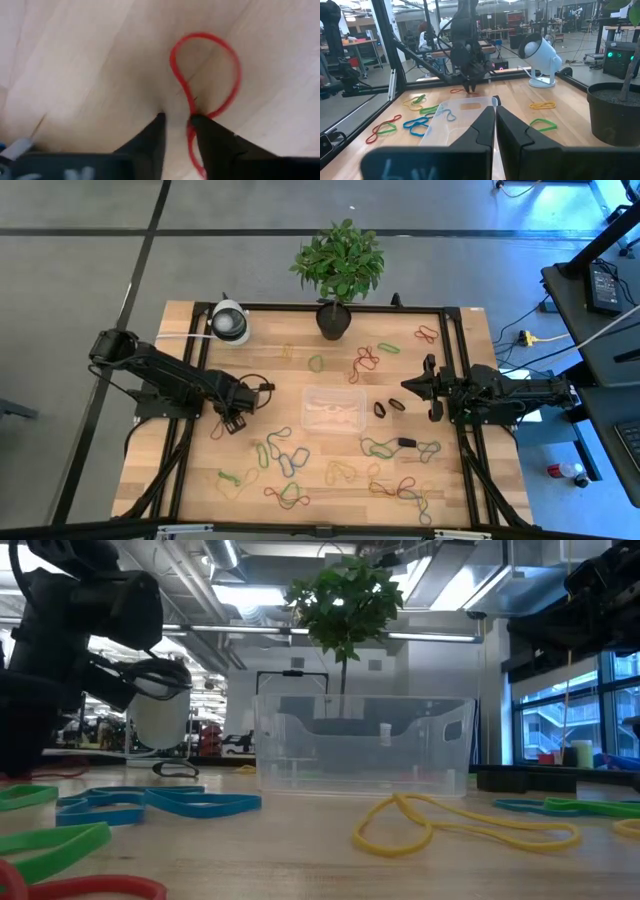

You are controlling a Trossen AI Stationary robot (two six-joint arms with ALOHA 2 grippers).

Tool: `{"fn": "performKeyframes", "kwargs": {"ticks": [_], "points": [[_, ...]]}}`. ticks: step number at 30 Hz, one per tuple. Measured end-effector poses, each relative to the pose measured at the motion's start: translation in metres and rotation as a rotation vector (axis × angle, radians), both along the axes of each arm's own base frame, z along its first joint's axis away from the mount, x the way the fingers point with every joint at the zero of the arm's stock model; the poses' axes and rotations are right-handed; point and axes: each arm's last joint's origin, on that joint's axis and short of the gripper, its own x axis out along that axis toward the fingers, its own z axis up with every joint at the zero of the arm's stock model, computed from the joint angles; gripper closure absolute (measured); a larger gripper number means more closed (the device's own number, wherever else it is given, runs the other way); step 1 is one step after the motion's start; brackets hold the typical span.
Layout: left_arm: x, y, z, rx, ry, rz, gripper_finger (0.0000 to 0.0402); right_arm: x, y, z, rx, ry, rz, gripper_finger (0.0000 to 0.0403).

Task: Pick and place rubber bands into bin
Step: Put the red rubber band into the bin

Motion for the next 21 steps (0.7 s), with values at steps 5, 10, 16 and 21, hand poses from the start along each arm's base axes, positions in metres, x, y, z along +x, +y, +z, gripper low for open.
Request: {"fn": "performKeyframes", "kwargs": {"ticks": [5,10,16,21], "points": [[0.006,0.0,0.006,0.015,-0.006,-0.043,0.0392,0.0,0.0,0.0,0.0,0.0,0.0,0.0382],[0.023,-0.003,0.028,0.004,-0.054,-0.143,0.04,0.0,0.0,0.0,0.0,0.0,0.0,0.0382],[0.042,-0.008,0.078,0.066,-0.079,-0.177,0.04,0.0,0.0,0.0,0.0,0.0,0.0,0.0382],[0.063,-0.012,0.134,0.145,-0.219,-0.183,0.04,0.0,0.0,0.0,0.001,0.0,0.0,0.0382]]}}
